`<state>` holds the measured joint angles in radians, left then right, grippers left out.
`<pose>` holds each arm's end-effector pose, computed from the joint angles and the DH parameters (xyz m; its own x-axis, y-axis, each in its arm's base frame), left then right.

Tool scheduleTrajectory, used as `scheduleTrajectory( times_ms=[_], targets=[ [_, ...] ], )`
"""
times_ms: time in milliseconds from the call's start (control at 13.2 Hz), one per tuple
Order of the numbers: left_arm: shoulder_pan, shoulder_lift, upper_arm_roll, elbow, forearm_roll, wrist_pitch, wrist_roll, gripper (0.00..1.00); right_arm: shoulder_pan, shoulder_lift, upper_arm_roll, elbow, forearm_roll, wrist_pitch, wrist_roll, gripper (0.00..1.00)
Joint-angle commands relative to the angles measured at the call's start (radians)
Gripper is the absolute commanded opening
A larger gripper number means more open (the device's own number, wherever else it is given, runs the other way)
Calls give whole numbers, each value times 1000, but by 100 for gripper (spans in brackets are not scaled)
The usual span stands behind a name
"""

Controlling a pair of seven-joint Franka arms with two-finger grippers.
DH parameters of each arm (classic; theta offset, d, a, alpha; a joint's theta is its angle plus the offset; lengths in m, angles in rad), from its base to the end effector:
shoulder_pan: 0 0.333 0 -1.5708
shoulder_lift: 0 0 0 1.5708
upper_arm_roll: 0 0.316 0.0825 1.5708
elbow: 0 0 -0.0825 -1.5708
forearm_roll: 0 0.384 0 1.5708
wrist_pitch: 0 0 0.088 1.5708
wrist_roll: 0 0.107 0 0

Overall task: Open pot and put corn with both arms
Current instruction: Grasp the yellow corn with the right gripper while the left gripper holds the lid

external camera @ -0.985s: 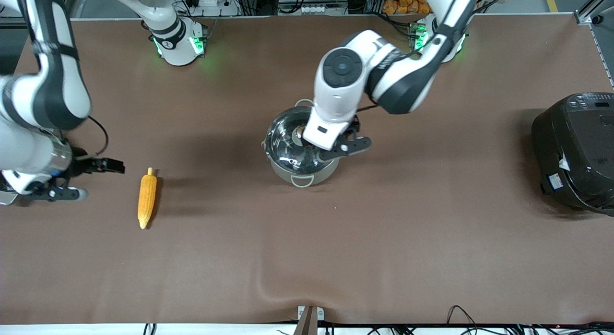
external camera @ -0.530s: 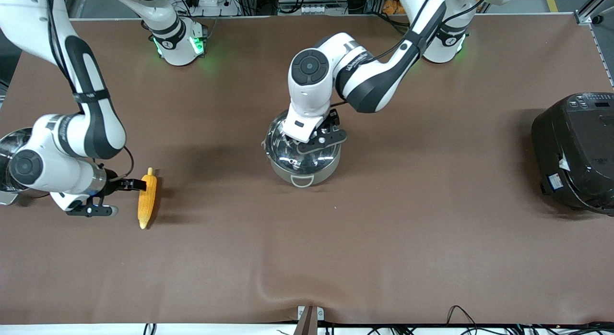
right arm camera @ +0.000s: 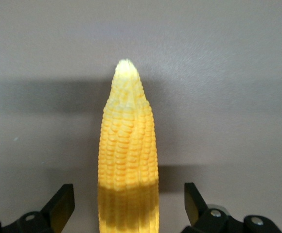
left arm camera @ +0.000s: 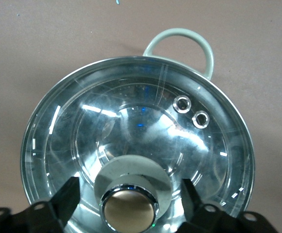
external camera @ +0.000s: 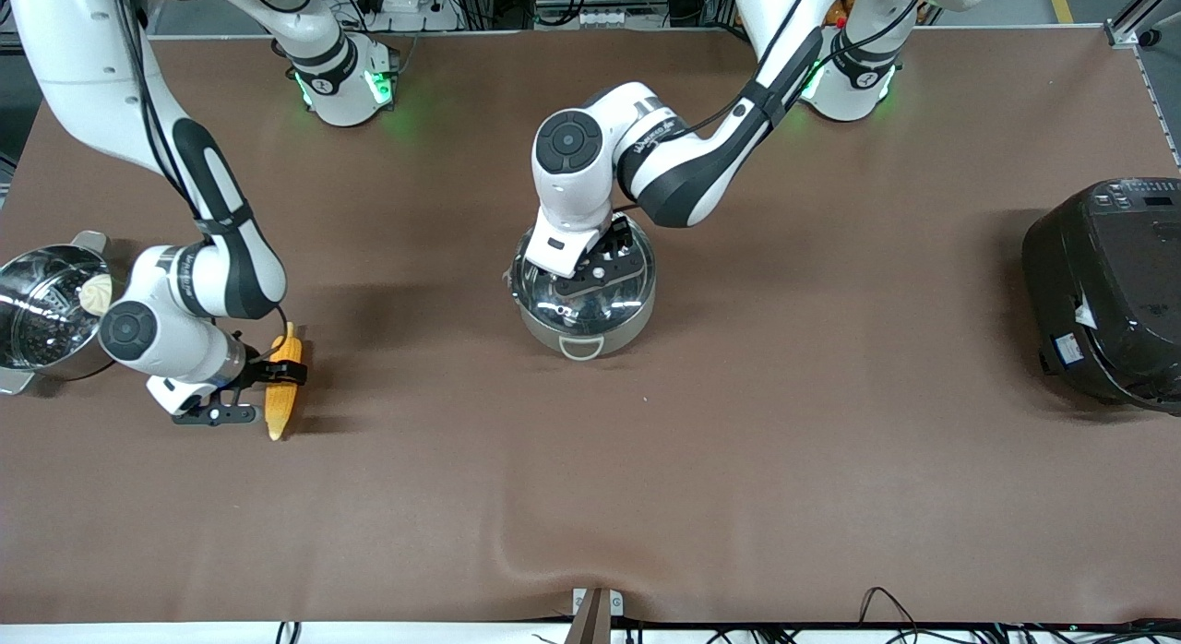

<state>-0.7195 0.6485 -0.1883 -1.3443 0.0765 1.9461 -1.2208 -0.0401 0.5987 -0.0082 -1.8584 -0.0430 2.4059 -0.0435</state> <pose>0.4717 -0.5488 0.3477 0.9480 0.3137 -0.0528 0.3132 -0.9495 -0.0187 0.6346 -0.0307 0.1909 0.9982 0.0283 -0.0531 0.0299 -0.9991 0.0295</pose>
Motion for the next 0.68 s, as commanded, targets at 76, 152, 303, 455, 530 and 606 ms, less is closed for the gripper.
scheduleTrajectory(
  times_ms=[76, 152, 303, 455, 530, 606],
  targets=[
    [-14, 8, 7, 20, 31, 1, -26, 78, -4, 7, 7, -1, -15, 9, 1, 100],
    [-17, 8, 7, 20, 29, -1, -26, 70, -3, 9, 7, -5, -15, 9, 2, 100],
    [-31, 7, 7, 19, 25, -9, -28, 58, -3, 10, 7, -8, -15, 9, 2, 100],
    [-31, 2, 6, 14, 23, -15, -29, 37, -3, 13, 7, -11, -15, 9, 2, 81],
    [-31, 2, 6, 14, 22, -15, -40, 20, -3, 13, 7, -13, -15, 9, 2, 36],
    [-31, 0, 6, 14, 22, -15, -57, 5, -3, 13, 7, -13, -17, 9, 2, 11]
  ],
)
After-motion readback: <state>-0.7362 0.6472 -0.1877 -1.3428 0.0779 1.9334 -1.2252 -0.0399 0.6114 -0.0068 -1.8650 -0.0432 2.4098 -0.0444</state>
